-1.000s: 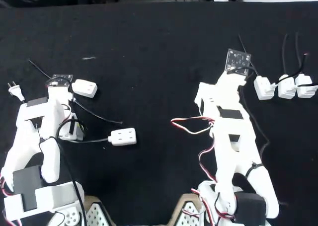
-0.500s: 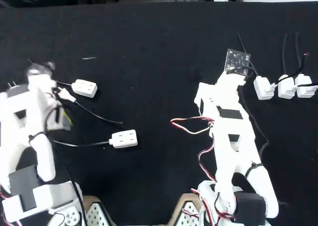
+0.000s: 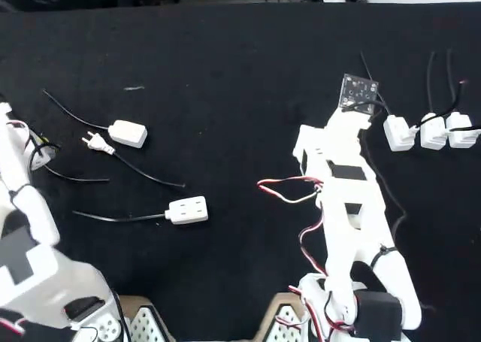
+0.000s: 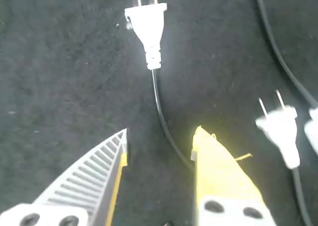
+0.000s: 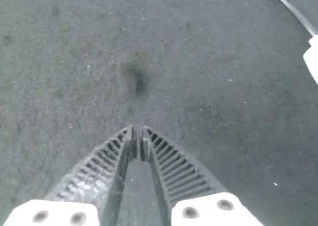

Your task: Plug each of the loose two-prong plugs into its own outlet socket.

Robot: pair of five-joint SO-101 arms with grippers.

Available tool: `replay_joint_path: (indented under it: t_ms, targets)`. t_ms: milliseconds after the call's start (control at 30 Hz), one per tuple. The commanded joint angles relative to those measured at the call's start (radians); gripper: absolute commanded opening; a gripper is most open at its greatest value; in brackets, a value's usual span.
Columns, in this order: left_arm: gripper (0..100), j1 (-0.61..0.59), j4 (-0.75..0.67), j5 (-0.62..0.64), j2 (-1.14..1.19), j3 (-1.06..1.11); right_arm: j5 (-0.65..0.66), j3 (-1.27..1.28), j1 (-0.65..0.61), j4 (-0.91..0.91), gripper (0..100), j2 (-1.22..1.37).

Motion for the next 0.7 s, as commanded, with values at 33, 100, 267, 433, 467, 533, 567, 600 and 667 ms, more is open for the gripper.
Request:
replay_joint_path:
  t_ms: [33, 100, 267, 433, 467, 533, 567, 600, 667]
  targets:
    - [22, -0.015, -0.025, 0.137, 0.149, -0.186, -0.002, -0.053, -0.029, -0.023, 1.2, 0.005]
    - [22, -0.015, -0.025, 0.149, 0.199, -0.245, -0.002, -0.053, -0.029, -0.023, 1.2, 0.005]
    - [21, -0.021, -0.028, 0.161, 0.287, -0.351, -0.002, -0.051, -0.029, -0.023, 1.2, 0.005]
    - [21, -0.045, -0.032, 0.155, 0.364, -0.441, -0.002, -0.051, -0.029, -0.023, 1.2, 0.007]
    - [21, -0.047, -0.032, 0.155, 0.385, -0.464, -0.002, -0.051, -0.029, -0.023, 1.2, 0.007]
    - [21, -0.056, -0.032, 0.153, 0.431, -0.509, -0.002, -0.051, -0.029, -0.023, 1.2, 0.007]
    - [21, -0.059, -0.032, 0.153, 0.457, -0.535, -0.002, -0.051, -0.029, -0.023, 1.2, 0.007]
    - [21, -0.061, -0.032, 0.153, 0.485, -0.562, -0.002, -0.051, -0.029, -0.023, 1.2, 0.007]
    - [21, -0.061, -0.032, 0.153, 0.542, -0.618, -0.002, -0.051, -0.029, -0.023, 1.2, 0.007]
